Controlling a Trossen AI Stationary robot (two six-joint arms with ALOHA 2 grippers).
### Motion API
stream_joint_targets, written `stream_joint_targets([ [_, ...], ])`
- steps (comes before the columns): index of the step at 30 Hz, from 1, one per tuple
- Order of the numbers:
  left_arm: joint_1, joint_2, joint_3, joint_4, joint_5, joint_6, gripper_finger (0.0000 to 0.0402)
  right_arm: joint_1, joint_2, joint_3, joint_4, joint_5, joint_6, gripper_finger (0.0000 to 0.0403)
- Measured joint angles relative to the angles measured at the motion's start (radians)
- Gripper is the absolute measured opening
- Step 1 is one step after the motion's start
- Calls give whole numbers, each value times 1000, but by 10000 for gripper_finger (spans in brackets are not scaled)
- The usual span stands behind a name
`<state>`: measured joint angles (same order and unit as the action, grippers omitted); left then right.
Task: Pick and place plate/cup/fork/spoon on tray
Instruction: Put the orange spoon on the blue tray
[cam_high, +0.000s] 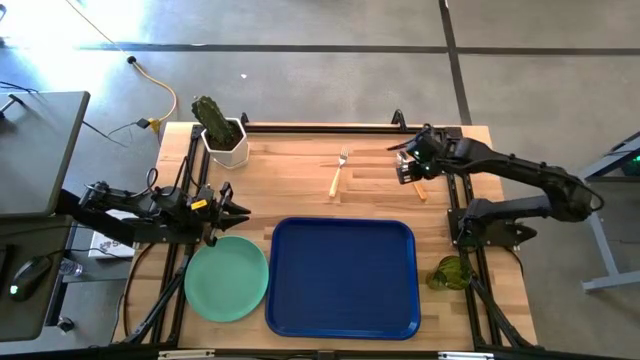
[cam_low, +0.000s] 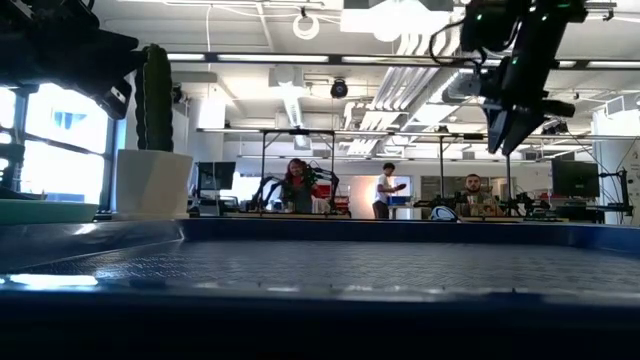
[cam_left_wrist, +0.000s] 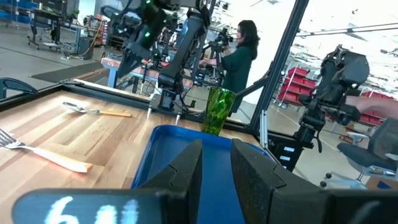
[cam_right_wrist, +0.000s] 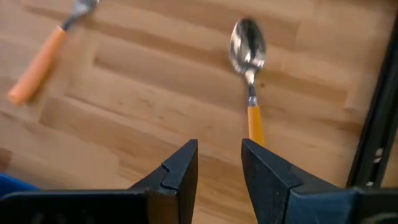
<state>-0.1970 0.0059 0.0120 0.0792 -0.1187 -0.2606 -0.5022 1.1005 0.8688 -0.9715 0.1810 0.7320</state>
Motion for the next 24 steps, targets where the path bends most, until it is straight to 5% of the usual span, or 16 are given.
stream_joint_targets([
  [8, 0, 0, 0, 0, 0, 1, 74, -69, 84, 0, -1, -105, -71, 115],
  [24, 0, 0, 0, 0, 0, 1, 74, -160, 198, 0, 4, -111, -156, 177],
])
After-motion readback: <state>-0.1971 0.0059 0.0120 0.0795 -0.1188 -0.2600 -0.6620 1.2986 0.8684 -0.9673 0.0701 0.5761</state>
